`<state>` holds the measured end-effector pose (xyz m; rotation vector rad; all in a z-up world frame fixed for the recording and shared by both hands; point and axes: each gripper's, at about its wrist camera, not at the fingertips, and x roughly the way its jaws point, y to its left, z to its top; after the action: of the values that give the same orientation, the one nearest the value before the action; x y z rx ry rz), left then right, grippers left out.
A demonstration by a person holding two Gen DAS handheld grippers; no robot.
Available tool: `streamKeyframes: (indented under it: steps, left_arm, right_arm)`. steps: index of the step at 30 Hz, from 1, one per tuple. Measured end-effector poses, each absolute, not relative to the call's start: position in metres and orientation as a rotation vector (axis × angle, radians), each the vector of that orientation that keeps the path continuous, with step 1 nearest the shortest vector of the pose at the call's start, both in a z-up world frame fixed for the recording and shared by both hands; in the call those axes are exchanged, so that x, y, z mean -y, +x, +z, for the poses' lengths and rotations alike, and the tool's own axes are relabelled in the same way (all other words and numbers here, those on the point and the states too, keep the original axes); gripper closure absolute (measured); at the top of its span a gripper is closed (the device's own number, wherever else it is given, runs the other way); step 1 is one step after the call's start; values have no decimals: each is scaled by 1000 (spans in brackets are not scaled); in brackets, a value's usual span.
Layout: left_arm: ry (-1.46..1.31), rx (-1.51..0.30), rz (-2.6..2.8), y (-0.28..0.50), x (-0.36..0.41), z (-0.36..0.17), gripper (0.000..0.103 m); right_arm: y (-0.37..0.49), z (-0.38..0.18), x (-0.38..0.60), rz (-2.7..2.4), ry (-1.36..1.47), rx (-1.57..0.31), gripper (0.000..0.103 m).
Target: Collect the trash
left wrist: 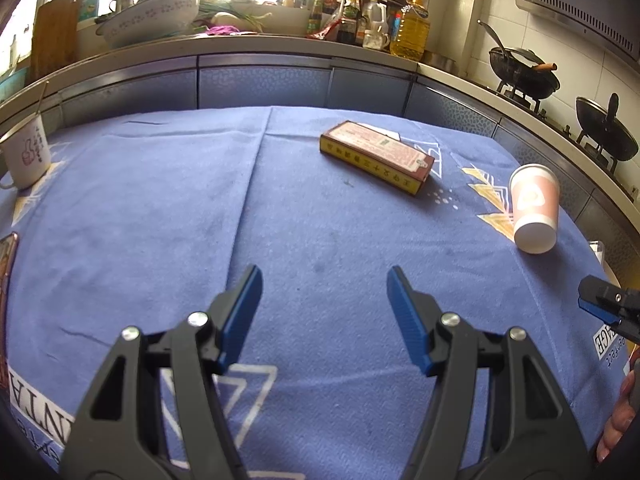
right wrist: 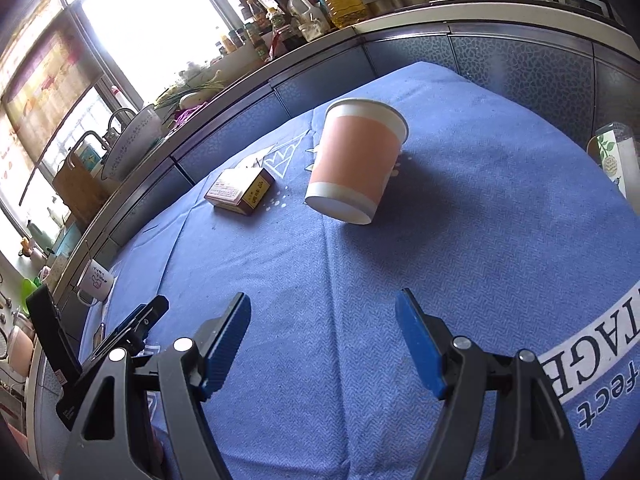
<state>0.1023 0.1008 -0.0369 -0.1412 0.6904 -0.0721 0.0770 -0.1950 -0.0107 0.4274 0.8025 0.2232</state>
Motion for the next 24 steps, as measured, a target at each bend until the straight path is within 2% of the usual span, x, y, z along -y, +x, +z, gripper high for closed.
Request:
streamKeyframes:
  steps: [24]
  left_arm:
    - [-135, -715, -50, 106, -97, -39, 41]
  right_arm:
    - [77, -14, 195, 240, 428, -808, 30]
